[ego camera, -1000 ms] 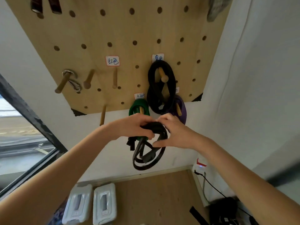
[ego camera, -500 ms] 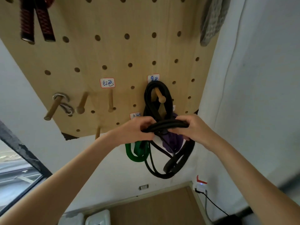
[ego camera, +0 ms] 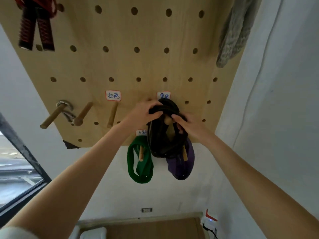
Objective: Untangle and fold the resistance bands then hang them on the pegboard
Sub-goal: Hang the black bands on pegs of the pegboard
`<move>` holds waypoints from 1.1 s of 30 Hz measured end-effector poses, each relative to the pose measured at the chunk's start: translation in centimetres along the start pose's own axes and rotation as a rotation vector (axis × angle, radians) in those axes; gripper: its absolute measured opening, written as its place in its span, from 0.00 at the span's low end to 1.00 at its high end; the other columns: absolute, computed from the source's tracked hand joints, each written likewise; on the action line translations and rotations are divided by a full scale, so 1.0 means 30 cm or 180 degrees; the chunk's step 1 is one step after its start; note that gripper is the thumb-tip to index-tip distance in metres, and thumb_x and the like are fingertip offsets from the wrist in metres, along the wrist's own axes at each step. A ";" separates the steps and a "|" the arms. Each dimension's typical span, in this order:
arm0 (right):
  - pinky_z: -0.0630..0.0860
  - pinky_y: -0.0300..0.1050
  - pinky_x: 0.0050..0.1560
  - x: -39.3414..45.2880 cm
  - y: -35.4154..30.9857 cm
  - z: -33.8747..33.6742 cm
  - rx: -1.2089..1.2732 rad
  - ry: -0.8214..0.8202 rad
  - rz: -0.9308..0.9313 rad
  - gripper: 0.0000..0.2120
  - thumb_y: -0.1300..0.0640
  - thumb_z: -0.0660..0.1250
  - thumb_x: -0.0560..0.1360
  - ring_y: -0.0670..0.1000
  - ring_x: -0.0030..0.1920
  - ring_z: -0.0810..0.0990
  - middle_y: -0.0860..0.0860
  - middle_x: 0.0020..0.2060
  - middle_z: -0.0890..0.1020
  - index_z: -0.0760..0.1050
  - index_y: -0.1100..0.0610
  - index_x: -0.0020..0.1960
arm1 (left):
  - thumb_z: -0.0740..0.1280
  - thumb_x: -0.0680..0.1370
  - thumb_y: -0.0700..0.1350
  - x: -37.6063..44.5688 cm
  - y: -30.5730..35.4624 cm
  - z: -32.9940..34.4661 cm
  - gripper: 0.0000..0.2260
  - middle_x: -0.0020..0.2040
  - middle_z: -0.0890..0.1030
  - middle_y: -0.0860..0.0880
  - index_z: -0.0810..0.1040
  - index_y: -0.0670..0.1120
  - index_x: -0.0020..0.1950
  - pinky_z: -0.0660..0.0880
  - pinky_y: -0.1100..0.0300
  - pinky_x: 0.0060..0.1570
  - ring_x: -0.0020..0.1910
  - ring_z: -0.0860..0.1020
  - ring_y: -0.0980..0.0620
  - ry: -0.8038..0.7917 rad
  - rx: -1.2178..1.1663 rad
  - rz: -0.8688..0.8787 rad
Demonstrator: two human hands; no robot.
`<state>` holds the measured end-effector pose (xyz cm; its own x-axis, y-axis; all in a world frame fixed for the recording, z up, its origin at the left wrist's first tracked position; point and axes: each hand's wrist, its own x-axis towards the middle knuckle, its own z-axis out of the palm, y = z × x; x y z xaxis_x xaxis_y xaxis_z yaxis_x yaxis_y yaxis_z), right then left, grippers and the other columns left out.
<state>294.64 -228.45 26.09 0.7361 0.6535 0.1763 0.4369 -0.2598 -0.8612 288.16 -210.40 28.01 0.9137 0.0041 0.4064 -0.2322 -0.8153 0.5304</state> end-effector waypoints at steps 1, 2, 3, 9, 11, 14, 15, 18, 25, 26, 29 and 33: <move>0.69 0.36 0.37 0.016 0.016 -0.002 -0.0076 0.0035 -0.0039 0.10 0.50 0.59 0.79 0.44 0.32 0.74 0.47 0.31 0.75 0.72 0.51 0.41 | 0.65 0.77 0.42 0.008 -0.003 0.007 0.11 0.50 0.75 0.50 0.75 0.44 0.58 0.66 0.75 0.43 0.47 0.73 0.55 0.0028 0.0077 -0.0040; 0.69 0.33 0.37 0.028 0.026 -0.005 -0.0131 0.0084 -0.0074 0.10 0.51 0.58 0.79 0.43 0.34 0.74 0.46 0.33 0.76 0.73 0.52 0.42 | 0.65 0.77 0.43 0.014 -0.006 0.015 0.11 0.52 0.75 0.49 0.75 0.45 0.59 0.66 0.71 0.46 0.49 0.74 0.54 0.0102 0.0113 -0.0114; 0.68 0.31 0.37 0.040 0.033 -0.007 -0.0180 0.0135 -0.0121 0.09 0.52 0.58 0.80 0.41 0.35 0.74 0.45 0.33 0.76 0.73 0.53 0.44 | 0.65 0.77 0.44 0.017 -0.007 0.022 0.12 0.53 0.75 0.48 0.74 0.46 0.59 0.67 0.67 0.48 0.50 0.74 0.53 0.0227 0.0130 -0.0205; 0.67 0.29 0.33 0.093 0.024 -0.020 -0.0623 0.0112 -0.0198 0.07 0.55 0.61 0.79 0.41 0.35 0.72 0.45 0.34 0.74 0.72 0.55 0.42 | 0.67 0.75 0.46 -0.015 -0.008 0.103 0.16 0.61 0.69 0.42 0.72 0.45 0.62 0.65 0.59 0.56 0.57 0.72 0.44 0.0937 0.0537 -0.0319; 0.67 0.29 0.33 0.083 0.032 -0.033 -0.0838 0.0116 -0.0200 0.05 0.53 0.66 0.76 0.39 0.35 0.72 0.43 0.34 0.74 0.72 0.53 0.44 | 0.70 0.72 0.48 -0.024 -0.036 0.114 0.23 0.62 0.68 0.41 0.70 0.45 0.64 0.64 0.56 0.57 0.60 0.68 0.43 0.1197 0.0408 -0.0655; 0.71 0.34 0.42 0.059 0.042 -0.037 -0.0882 0.0420 -0.0343 0.15 0.51 0.71 0.70 0.42 0.41 0.75 0.44 0.41 0.76 0.73 0.55 0.53 | 0.74 0.69 0.47 -0.071 -0.071 0.135 0.29 0.63 0.68 0.45 0.65 0.45 0.65 0.69 0.59 0.56 0.59 0.71 0.49 0.1149 -0.0784 -0.1096; 0.73 0.34 0.45 0.057 0.040 -0.032 -0.0765 0.0465 -0.0425 0.16 0.52 0.72 0.70 0.43 0.44 0.76 0.45 0.44 0.78 0.74 0.55 0.55 | 0.74 0.69 0.46 -0.088 -0.074 0.150 0.28 0.61 0.70 0.48 0.65 0.46 0.63 0.71 0.63 0.54 0.58 0.72 0.51 0.1012 -0.1047 -0.1146; 0.71 0.26 0.45 0.061 0.022 -0.023 -0.0437 0.0442 -0.0530 0.09 0.55 0.69 0.73 0.39 0.45 0.77 0.47 0.45 0.80 0.76 0.56 0.52 | 0.72 0.71 0.45 -0.096 -0.072 0.176 0.19 0.49 0.73 0.60 0.68 0.50 0.58 0.71 0.73 0.42 0.53 0.75 0.55 0.0958 -0.1187 -0.1187; 0.70 0.27 0.39 0.105 0.017 -0.099 -0.0631 0.0185 -0.0333 0.07 0.56 0.73 0.69 0.41 0.39 0.76 0.46 0.39 0.80 0.79 0.54 0.45 | 0.73 0.69 0.45 -0.048 -0.056 0.063 0.13 0.52 0.72 0.50 0.75 0.50 0.51 0.67 0.69 0.46 0.51 0.71 0.52 0.0974 -0.0159 -0.0522; 0.70 0.27 0.37 0.105 0.018 -0.105 -0.0708 0.0121 -0.0331 0.05 0.56 0.73 0.69 0.41 0.38 0.75 0.45 0.37 0.79 0.78 0.52 0.43 | 0.73 0.69 0.45 -0.038 -0.050 0.051 0.10 0.50 0.74 0.49 0.76 0.49 0.48 0.69 0.65 0.46 0.50 0.72 0.51 0.0884 -0.0096 -0.0422; 0.68 0.30 0.35 0.102 0.028 -0.096 -0.1076 -0.0194 -0.0229 0.07 0.55 0.74 0.69 0.46 0.35 0.75 0.48 0.34 0.78 0.75 0.52 0.39 | 0.73 0.70 0.46 -0.002 -0.038 0.037 0.09 0.44 0.78 0.50 0.77 0.46 0.46 0.68 0.74 0.42 0.44 0.75 0.53 0.0650 -0.0128 -0.0246; 0.72 0.30 0.40 0.072 0.043 -0.093 -0.0750 -0.0235 -0.0093 0.10 0.51 0.74 0.67 0.40 0.41 0.78 0.43 0.41 0.80 0.76 0.46 0.44 | 0.73 0.70 0.45 -0.004 -0.047 0.061 0.11 0.45 0.76 0.49 0.77 0.42 0.48 0.68 0.73 0.42 0.43 0.74 0.54 0.0602 -0.0214 -0.0209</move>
<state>298.23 -229.35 26.70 0.6854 0.7112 0.1566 0.5723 -0.3931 -0.7196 288.99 -210.30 25.85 0.8503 0.1697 0.4982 -0.2017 -0.7693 0.6063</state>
